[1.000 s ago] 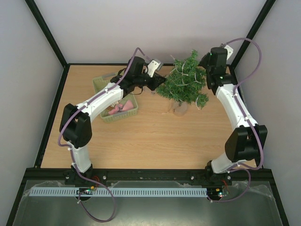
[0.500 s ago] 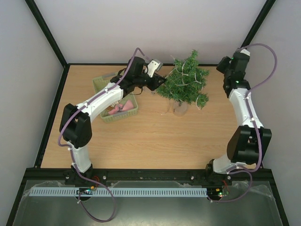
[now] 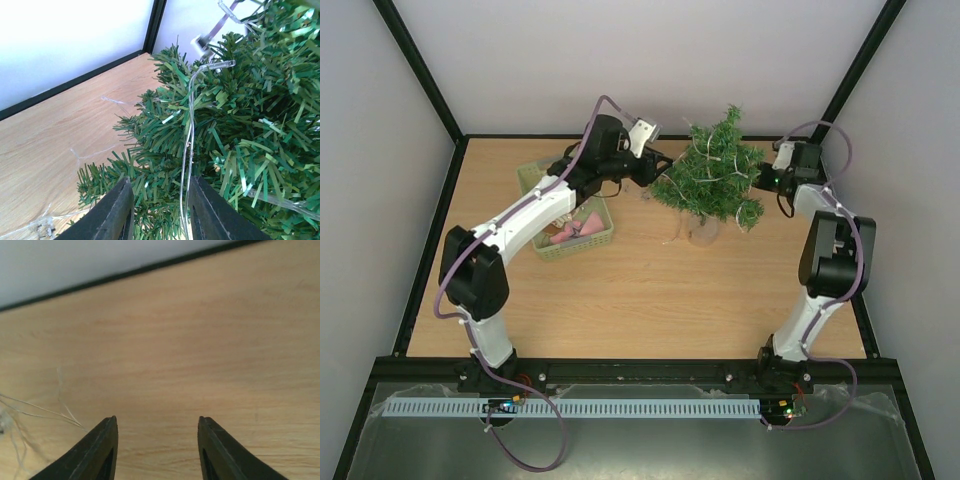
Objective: Decorate the small christmas tree
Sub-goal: Wrap the decoration item around the Christmas tree.
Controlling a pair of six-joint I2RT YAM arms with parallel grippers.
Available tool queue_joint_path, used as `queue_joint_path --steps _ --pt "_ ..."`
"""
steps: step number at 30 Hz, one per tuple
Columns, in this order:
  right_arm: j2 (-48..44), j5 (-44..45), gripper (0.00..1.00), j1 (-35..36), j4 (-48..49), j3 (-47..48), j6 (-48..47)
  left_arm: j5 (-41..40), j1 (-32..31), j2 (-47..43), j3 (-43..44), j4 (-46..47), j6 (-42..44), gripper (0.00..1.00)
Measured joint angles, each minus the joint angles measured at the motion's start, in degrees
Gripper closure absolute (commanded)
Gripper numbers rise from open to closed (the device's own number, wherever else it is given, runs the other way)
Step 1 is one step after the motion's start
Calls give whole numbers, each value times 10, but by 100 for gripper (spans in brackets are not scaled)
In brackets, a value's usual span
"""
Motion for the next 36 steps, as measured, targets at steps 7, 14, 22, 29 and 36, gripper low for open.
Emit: queue_joint_path --steps 7,14,22,29,36 --pt "43 -68 61 0 -25 1 -66 -1 0 -8 -2 3 -10 66" --pt "100 -117 50 13 -49 14 -182 -13 0 -37 -21 14 -16 65" --pt "142 -122 46 54 -100 68 -254 -31 1 -66 -22 14 -16 65" --pt "173 -130 52 63 -99 116 -237 -42 9 -94 -22 14 -16 65" --pt "198 -142 52 63 -96 125 -207 -50 14 -100 -25 14 -16 65"
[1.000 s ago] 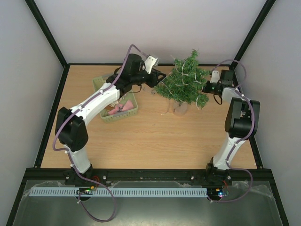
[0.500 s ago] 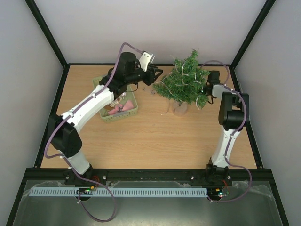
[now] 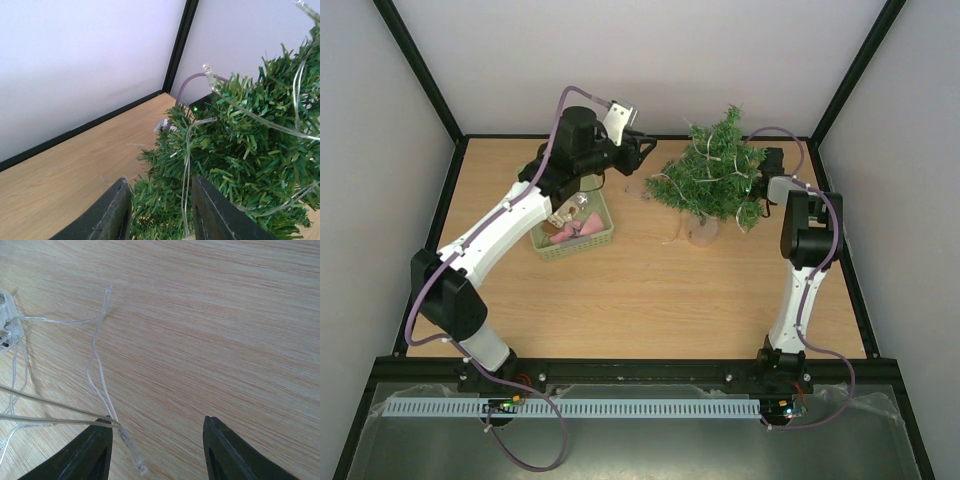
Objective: Decorate the small christmas tree
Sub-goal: Wrap the decoration item around the Christmas tree.
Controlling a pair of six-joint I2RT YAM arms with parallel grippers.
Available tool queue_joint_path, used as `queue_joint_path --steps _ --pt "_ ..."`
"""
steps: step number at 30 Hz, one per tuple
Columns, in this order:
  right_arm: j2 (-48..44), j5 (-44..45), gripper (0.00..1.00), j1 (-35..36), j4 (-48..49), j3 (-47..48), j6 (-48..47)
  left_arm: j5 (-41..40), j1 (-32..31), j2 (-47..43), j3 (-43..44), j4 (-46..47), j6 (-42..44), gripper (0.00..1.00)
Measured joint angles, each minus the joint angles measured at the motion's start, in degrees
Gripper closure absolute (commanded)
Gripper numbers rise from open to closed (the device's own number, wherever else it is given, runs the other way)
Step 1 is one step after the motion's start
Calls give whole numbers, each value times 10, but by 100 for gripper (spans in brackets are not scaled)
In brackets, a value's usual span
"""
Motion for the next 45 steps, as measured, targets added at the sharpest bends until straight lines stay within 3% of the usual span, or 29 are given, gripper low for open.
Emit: queue_joint_path --steps 8,14,19,22,26,28,45 --pt "7 -3 61 0 -2 25 15 -7 2 0 -7 0 0 65" --pt "14 -11 54 0 -2 34 38 -12 3 -12 -23 0 0 65" --pt "26 -18 57 1 -5 40 63 -16 4 -24 -33 0 0 65" --pt "38 -19 64 1 -8 54 74 -18 6 -30 -33 0 0 64" --pt "43 -16 91 1 -9 57 89 -21 10 -43 -39 0 1 64" --pt "43 -12 98 1 -6 57 95 -22 12 -50 -45 0 1 64" --pt "-45 87 98 -25 103 -29 227 -114 19 -65 -166 24 -16 68"
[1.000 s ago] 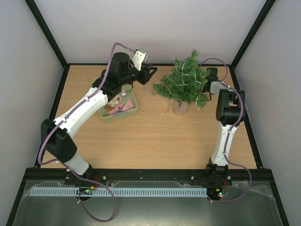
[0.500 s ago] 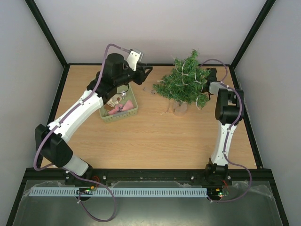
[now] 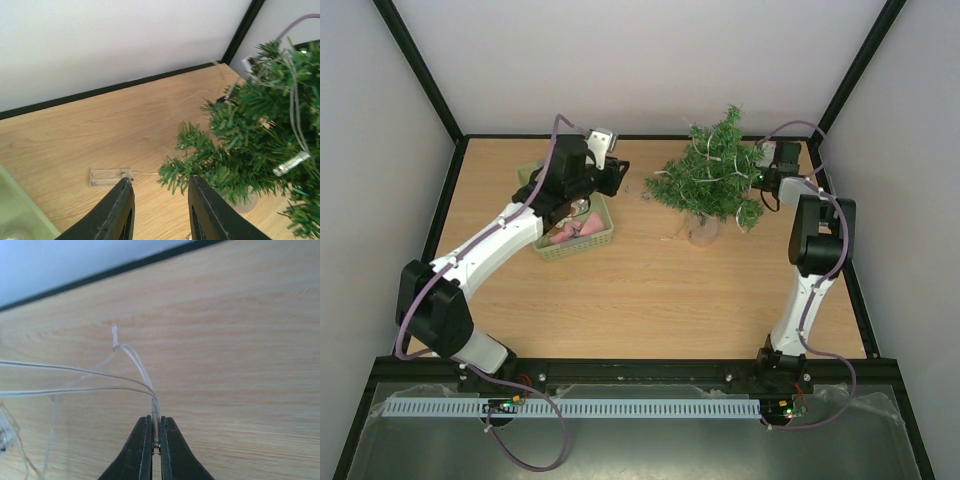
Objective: Decorate the small christmas tree
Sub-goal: Wrap the decoration item around the Christmas tree.
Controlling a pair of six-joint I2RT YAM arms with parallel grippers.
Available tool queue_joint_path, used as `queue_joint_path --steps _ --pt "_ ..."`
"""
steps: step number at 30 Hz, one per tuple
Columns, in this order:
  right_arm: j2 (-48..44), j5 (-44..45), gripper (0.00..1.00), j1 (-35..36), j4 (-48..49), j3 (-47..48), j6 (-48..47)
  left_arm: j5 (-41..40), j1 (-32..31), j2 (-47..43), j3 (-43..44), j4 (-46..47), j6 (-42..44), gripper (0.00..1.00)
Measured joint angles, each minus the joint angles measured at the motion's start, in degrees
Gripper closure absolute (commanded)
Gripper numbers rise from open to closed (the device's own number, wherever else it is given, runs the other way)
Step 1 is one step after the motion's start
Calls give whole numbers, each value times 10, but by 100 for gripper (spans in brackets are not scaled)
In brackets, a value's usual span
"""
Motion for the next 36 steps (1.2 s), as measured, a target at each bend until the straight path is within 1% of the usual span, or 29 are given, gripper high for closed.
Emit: queue_joint_path --steps 4,11,19,26,31,36 --pt "-29 24 98 -9 31 -17 30 -18 11 7 -4 10 -35 69" --pt "-72 98 98 -19 70 -77 71 -10 29 58 -2 -3 -75 68" --pt "-149 205 98 -35 136 -163 89 2 32 68 -1 -18 -89 68" --pt "-200 264 98 -36 199 -193 96 4 32 68 2 -21 -89 63" --pt "-213 297 98 -36 224 -217 105 5 32 82 31 -35 -96 61" --pt "-241 342 98 -36 230 -247 111 12 32 131 85 -51 -120 61"
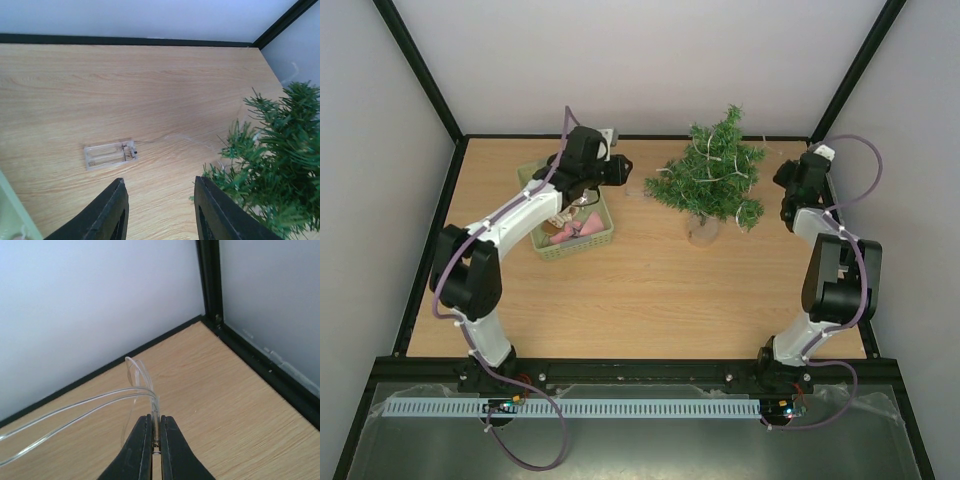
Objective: Decorate the small christmas tree
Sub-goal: Wrap the decoration item around the Christmas tree.
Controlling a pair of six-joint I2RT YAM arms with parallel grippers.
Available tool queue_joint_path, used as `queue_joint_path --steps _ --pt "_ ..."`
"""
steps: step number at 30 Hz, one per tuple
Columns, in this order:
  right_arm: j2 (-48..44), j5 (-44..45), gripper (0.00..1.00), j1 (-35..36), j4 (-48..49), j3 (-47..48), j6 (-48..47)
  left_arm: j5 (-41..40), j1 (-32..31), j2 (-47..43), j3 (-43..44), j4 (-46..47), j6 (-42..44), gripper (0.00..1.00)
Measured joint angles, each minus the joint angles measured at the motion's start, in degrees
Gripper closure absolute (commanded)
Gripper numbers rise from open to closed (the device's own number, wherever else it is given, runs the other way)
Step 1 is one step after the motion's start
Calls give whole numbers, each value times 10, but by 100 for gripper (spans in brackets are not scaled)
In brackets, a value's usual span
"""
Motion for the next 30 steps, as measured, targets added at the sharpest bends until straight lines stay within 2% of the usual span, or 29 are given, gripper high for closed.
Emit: queue_joint_path --steps 12,18,30 --pt "-49 59 98 0 47 -41 17 -6 0 138 110 -41 -70 62" --pt "-72 96 98 0 47 -61 7 -8 -1 181 113 -57 -80 62" --pt "-130 150 98 0 21 -68 -19 -8 -5 210 117 -58 -89 62"
